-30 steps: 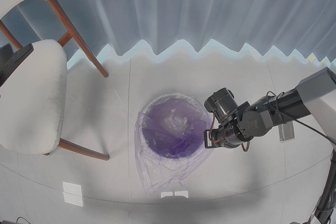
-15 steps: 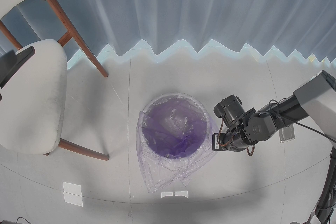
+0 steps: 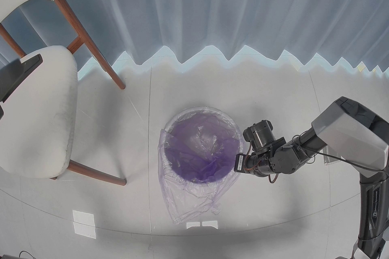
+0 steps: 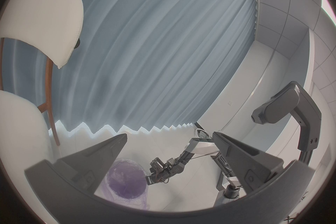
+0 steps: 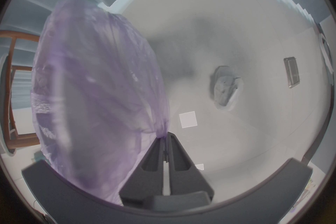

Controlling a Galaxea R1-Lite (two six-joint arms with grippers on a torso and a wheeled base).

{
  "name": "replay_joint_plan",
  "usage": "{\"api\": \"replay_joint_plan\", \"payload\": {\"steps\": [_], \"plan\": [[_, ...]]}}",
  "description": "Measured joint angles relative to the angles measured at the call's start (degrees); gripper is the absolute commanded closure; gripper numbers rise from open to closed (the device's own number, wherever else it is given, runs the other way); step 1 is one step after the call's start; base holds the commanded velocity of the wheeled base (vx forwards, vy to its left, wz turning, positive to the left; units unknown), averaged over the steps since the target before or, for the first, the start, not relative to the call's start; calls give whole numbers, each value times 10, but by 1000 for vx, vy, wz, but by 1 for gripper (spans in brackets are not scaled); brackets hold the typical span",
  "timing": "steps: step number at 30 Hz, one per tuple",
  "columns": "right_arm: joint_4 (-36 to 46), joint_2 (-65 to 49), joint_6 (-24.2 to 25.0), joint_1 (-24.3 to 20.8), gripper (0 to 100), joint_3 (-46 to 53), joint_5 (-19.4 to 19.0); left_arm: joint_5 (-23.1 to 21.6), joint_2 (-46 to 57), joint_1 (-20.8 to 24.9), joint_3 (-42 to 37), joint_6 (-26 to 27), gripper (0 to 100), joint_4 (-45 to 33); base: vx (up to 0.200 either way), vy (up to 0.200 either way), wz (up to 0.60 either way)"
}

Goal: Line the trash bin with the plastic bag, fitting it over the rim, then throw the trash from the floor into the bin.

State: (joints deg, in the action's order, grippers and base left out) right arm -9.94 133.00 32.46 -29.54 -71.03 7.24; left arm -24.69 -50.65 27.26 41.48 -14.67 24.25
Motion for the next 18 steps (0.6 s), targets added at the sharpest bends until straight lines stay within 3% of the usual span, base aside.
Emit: {"api": "replay_joint_plan", "payload": {"steps": [6, 17, 18], "plan": [[-61, 35, 23, 17, 100, -7, -10, 0, -1, 0, -1, 0, 0, -1, 0, 0, 0], [-67, 43, 43, 25, 100, -6, -13, 0, -1, 0, 2, 0, 0, 0, 0, 0, 0], [-67, 43, 44, 25, 0, -6, -12, 0, -1, 0, 2, 0, 0, 1, 0, 0, 0]]}}
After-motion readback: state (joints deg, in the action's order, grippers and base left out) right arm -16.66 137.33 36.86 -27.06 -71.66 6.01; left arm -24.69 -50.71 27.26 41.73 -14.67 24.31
